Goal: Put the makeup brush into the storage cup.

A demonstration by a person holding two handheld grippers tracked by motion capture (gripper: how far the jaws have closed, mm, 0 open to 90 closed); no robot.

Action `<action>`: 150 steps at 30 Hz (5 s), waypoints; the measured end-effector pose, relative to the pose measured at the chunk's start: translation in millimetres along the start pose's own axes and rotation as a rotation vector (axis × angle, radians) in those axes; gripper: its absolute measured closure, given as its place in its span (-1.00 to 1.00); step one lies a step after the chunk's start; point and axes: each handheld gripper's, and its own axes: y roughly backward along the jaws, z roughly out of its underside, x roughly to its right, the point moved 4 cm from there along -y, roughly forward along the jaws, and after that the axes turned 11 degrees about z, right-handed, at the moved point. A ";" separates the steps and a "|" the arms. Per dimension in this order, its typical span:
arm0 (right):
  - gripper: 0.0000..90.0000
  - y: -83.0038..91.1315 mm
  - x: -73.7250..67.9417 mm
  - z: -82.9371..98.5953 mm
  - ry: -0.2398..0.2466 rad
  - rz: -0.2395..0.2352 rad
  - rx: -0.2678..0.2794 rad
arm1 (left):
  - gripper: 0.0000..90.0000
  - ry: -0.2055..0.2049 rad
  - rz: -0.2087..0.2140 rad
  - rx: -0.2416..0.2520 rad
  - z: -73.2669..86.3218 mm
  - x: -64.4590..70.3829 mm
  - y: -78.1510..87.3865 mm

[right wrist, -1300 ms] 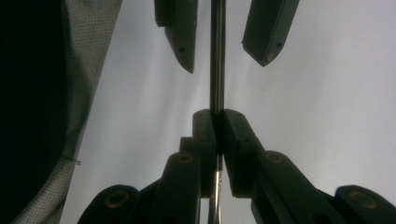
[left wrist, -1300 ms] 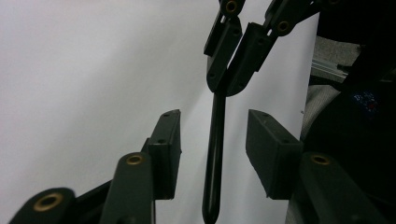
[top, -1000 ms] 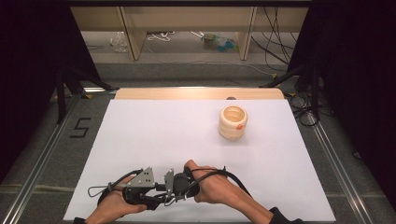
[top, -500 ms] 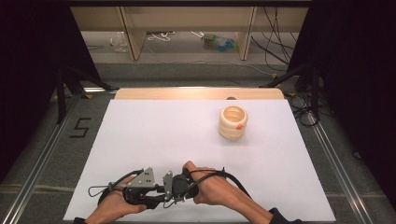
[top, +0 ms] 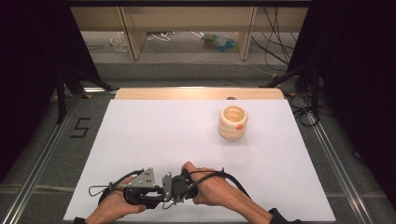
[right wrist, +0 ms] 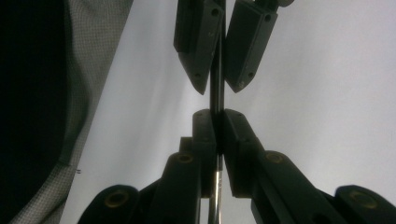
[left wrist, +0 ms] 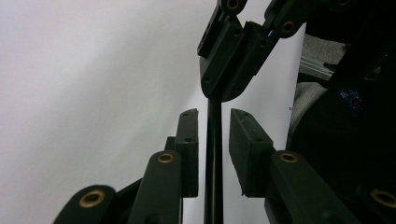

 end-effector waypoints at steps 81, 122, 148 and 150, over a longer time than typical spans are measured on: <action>-0.31 28.2 32.0 24.2 -0.314 0.223 0.187 | 0.85 0.032 -0.083 0.086 -3.7 -10.1 12.1; -0.53 36.5 36.7 92.7 -0.791 0.255 0.399 | 0.85 0.038 -0.211 0.294 -17.8 -16.1 32.0; -0.63 34.6 32.7 91.3 -0.956 0.172 0.570 | 0.85 0.044 -0.253 0.445 -29.8 -8.2 30.1; -0.63 35.5 33.1 91.0 -0.960 0.175 0.579 | 0.85 0.033 -0.256 0.454 -31.3 -7.0 30.5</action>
